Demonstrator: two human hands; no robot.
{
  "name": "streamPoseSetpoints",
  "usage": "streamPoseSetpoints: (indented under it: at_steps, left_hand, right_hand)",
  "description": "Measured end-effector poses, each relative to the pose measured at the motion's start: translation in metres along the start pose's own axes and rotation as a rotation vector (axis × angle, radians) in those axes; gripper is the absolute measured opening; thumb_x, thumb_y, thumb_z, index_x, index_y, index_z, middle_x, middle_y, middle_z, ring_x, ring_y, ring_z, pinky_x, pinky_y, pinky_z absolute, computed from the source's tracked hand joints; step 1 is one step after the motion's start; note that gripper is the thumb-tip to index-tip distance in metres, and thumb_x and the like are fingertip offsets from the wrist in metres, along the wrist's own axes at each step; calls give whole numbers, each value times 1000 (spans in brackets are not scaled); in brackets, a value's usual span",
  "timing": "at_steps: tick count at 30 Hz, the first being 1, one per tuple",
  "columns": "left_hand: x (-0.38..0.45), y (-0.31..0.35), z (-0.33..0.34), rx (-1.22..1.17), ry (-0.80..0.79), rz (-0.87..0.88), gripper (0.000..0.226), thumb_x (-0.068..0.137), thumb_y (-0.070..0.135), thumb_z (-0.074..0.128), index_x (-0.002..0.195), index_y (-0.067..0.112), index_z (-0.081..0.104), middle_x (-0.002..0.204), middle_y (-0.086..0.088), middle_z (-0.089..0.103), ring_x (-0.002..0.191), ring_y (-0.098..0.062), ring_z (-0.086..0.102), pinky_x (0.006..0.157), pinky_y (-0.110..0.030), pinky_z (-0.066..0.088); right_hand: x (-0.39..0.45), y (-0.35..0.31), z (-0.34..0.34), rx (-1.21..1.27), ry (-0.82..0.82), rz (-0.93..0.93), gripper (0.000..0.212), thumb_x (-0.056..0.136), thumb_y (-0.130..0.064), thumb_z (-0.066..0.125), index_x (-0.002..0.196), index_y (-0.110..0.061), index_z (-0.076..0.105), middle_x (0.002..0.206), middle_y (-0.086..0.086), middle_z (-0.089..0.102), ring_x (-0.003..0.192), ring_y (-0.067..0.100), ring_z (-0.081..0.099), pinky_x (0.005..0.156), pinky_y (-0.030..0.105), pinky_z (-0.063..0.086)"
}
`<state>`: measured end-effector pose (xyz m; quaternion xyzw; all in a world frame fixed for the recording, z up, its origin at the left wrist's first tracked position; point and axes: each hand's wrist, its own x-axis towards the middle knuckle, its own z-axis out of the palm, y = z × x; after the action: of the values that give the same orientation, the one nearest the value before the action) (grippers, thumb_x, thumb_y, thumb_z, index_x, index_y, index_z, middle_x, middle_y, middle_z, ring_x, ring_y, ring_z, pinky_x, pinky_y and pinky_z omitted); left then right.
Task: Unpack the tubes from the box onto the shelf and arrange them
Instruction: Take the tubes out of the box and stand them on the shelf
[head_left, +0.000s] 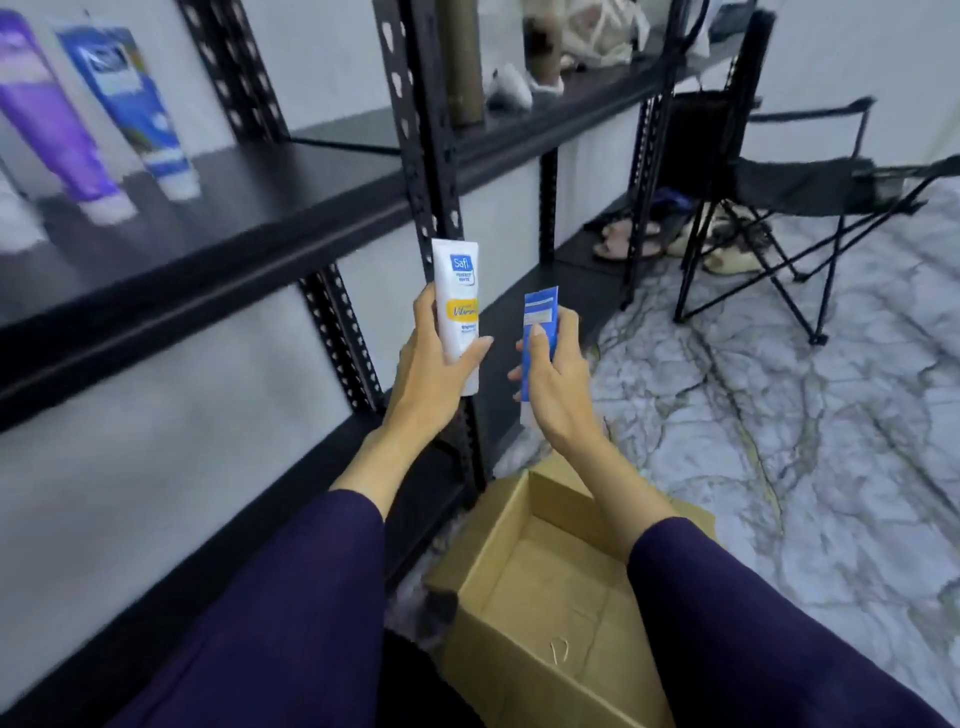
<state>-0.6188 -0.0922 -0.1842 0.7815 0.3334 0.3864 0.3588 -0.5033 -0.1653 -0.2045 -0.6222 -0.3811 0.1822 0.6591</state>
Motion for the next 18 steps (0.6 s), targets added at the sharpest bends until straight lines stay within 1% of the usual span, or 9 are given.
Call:
streamPoseSetpoints:
  at_steps: [2, 3, 5, 6, 8, 10, 13, 15, 18]
  left_hand:
    - [9, 30, -42, -2, 84, 54, 70, 89, 28, 65, 143, 35, 21, 118, 15, 56, 97, 10, 57, 73, -5, 45]
    - [14, 43, -62, -3, 125, 81, 71, 89, 28, 65, 143, 37, 20, 118, 16, 56, 98, 10, 56, 75, -8, 46]
    - [21, 66, -101, -5, 201, 127, 74, 88, 28, 66, 142, 44, 17, 123, 14, 56, 103, 3, 57, 82, -21, 50]
    - [25, 75, -119, 1, 237, 145, 77, 88, 27, 66, 142, 46, 14, 124, 14, 55, 102, 3, 57, 81, -22, 51]
    - [30, 89, -152, 28, 295, 173, 81, 89, 25, 65, 144, 45, 10, 126, 15, 51, 98, 11, 54, 75, -6, 45]
    - [34, 94, -180, 53, 340, 185, 81, 90, 22, 64, 145, 41, 7, 132, 13, 47, 100, 12, 52, 72, -1, 41]
    - [42, 92, -213, 69, 380, 174, 80, 90, 17, 63, 146, 34, 9, 134, 11, 43, 110, 0, 49, 85, -12, 37]
    - [49, 86, -228, 69, 393, 152, 79, 90, 12, 63, 146, 31, 11, 131, 14, 42, 113, -1, 46, 89, -16, 36]
    - [60, 69, -243, 79, 376, 101, 81, 88, 8, 63, 145, 32, 10, 140, 7, 40, 117, -4, 46, 91, -18, 38]
  right_hand:
    - [13, -47, 21, 42, -40, -100, 15, 101, -27, 36, 113, -21, 43, 84, -2, 58, 65, 17, 61, 55, 31, 55]
    - [19, -70, 32, 72, -62, -145, 15, 101, -26, 37, 113, -19, 44, 84, -3, 58, 65, 17, 62, 57, 34, 56]
    - [29, -109, 55, 122, -106, -231, 20, 101, -25, 39, 120, -21, 43, 86, -2, 59, 68, 17, 63, 60, 37, 57]
    - [34, -126, 67, 135, -123, -274, 24, 101, -25, 39, 125, -24, 41, 88, -2, 59, 72, 18, 64, 61, 35, 58]
    - [43, -156, 93, 158, -152, -351, 31, 101, -24, 40, 132, -26, 37, 92, -3, 60, 77, 20, 65, 65, 33, 58]
    - [51, -179, 118, 175, -179, -416, 34, 101, -22, 40, 134, -23, 36, 97, -13, 60, 83, 14, 65, 74, 33, 58]
    - [63, -198, 154, 179, -254, -445, 29, 102, -22, 39, 130, -28, 35, 101, -22, 57, 92, 1, 60, 86, 30, 52]
    - [69, -205, 175, 178, -299, -435, 32, 102, -22, 37, 133, -28, 32, 104, -16, 58, 96, 10, 61, 88, 32, 50]
    - [79, -208, 199, 161, -322, -430, 35, 103, -19, 35, 136, -27, 29, 99, -18, 57, 97, 20, 60, 90, 34, 48]
